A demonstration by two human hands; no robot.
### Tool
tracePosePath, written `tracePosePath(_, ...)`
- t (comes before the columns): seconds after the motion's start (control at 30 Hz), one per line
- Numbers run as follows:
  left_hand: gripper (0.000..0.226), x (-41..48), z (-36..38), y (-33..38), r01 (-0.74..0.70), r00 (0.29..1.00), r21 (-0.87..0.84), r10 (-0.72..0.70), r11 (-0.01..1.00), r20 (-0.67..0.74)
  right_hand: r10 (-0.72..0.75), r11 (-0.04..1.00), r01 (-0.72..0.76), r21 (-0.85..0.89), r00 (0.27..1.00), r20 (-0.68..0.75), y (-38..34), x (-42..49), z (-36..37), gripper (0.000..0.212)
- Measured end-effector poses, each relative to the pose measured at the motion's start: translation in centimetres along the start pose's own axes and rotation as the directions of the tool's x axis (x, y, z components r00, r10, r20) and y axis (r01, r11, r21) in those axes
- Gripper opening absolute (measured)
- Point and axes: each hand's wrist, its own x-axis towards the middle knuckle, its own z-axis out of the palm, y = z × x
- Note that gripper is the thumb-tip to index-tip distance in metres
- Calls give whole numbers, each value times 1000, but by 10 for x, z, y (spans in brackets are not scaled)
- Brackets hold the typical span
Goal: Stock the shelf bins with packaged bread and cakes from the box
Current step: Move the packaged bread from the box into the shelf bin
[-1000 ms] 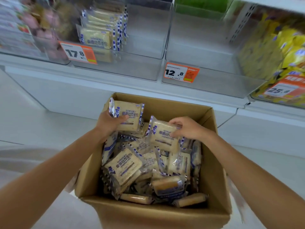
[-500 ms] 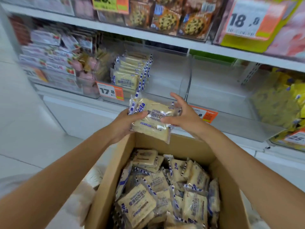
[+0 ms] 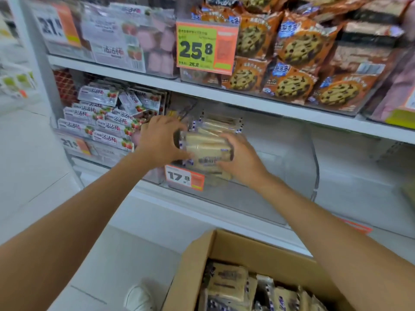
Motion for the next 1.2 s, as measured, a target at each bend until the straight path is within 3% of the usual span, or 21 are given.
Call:
tracePosePath(0.07,61,0,11,-9,-51,999,149,52,988,-1,42,997,-34,-65,992,117,16,0,19,67)
tracePosePath(0.13,52,-1,15,-15,-68,998,149,68,987,4,99,995,-93,-43,980,171,24,3,25,54)
tracePosePath(0.33,47,2,19,-29,-61,988,12,59,998,140,178,933,-229,278,964,196,19,9,28,34)
tracePosePath(0.53,50,-6,15,-21,-30,982,59,19,998,187,233,898,-264,351,964,130,14,-1,22,38)
tracePosePath(0.63,47,-19,13,-9,-1,998,74,-4,997,64,182,966,-181,182,983,15,13,-16,10,40)
tracePosePath(0.73,30,-34,12,9,8,996,87,0,996,-91,93,994,-82,75,985,-148,8,-40,-7,28)
tracePosePath(0.83,12,-59,17,40,-56,994,-63,49,996,-100,34,999,-26,39,977,-213,6,-81,-17,18)
tracePosePath(0.9,1,-84,28,64,-33,999,-225,39,974,23,58,998,-56,18,985,-160,12,-115,-16,17)
tracePosePath(1.0,9,-127,58,94,43,967,-304,37,952,253,180,983,-178,-34,981,78,32,-175,-14,18)
tracePosePath(1.1,15,-169,93,111,135,904,-374,41,918,426,364,931,-351,-103,862,352,65,-240,-8,24)
tracePosePath(1.2,11,-202,132,111,235,839,-340,-14,911,544,515,847,-505,-164,705,487,108,-288,10,30)
